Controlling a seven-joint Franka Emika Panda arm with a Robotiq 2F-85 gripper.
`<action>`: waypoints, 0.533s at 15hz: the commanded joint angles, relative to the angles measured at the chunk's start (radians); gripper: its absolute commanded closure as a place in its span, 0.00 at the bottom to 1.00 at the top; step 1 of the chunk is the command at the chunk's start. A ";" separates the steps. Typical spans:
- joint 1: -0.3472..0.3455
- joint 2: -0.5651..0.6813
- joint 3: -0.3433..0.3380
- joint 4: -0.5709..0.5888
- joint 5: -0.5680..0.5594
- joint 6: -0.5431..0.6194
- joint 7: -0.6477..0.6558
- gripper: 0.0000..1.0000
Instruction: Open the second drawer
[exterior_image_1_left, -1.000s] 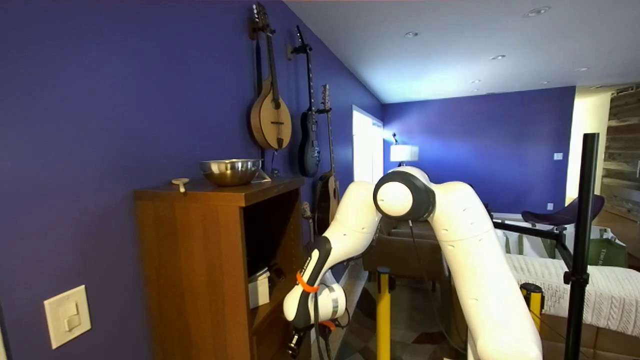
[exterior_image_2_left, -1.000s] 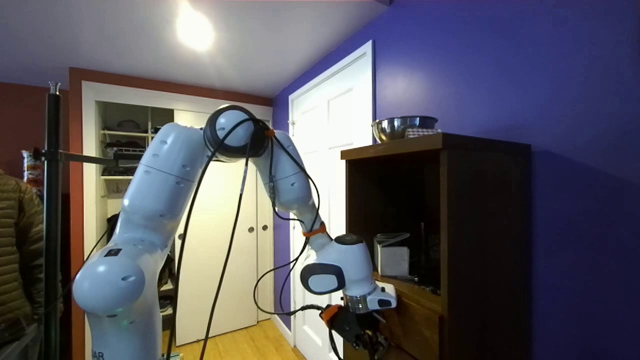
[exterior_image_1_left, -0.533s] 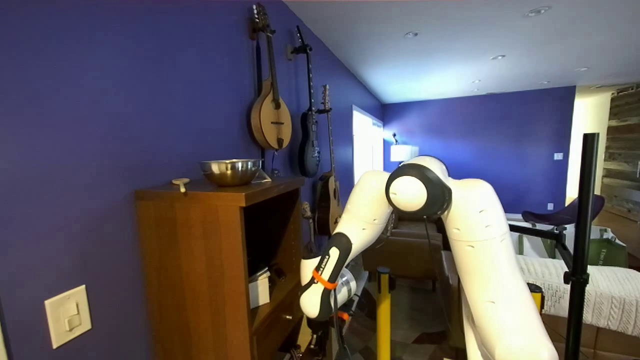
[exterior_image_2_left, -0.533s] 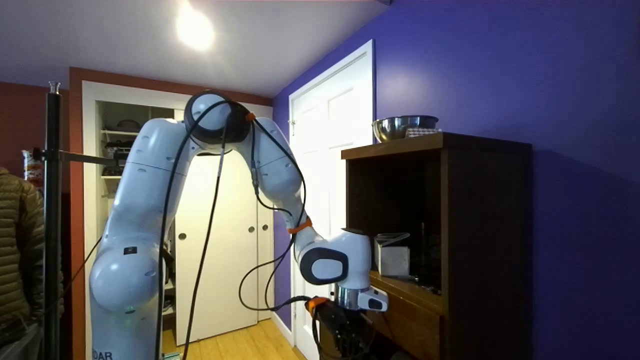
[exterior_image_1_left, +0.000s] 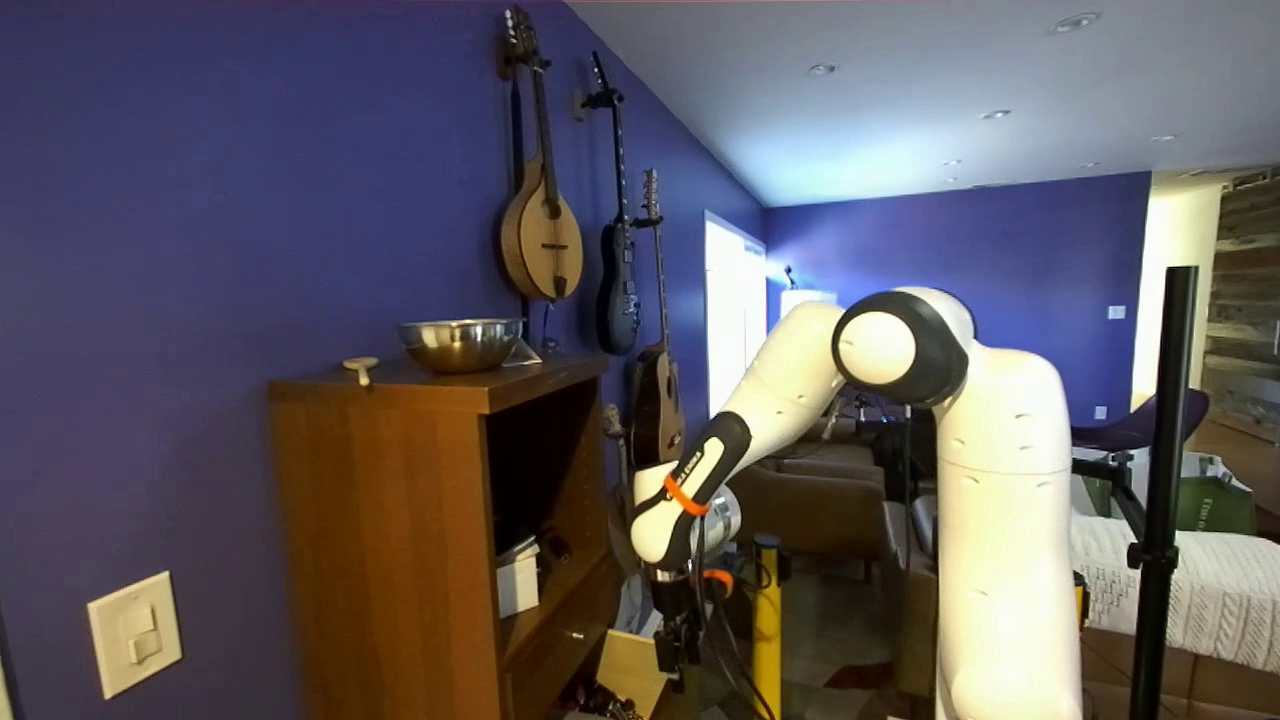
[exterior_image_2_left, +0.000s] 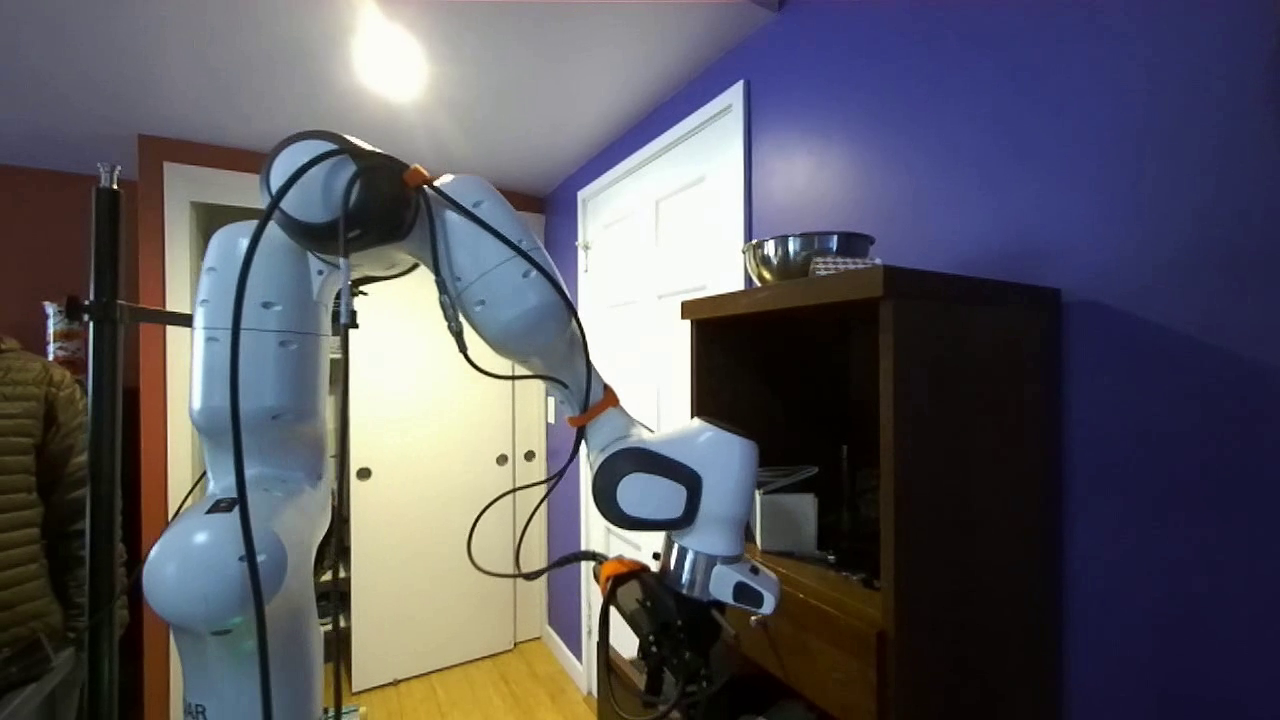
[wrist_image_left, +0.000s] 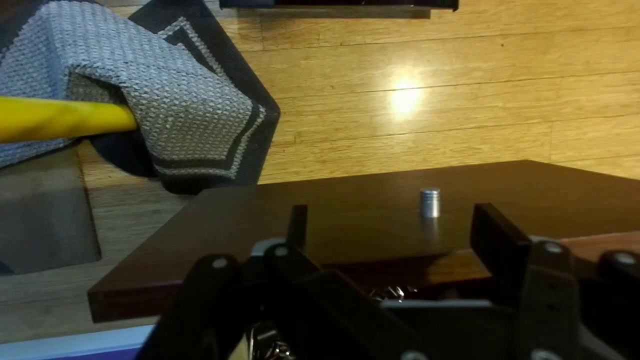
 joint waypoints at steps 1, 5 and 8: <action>-0.037 -0.146 0.037 0.000 0.139 -0.202 -0.159 0.00; 0.005 -0.141 0.062 0.002 0.239 -0.246 -0.203 0.00; 0.025 -0.105 0.090 -0.023 0.293 -0.104 -0.214 0.00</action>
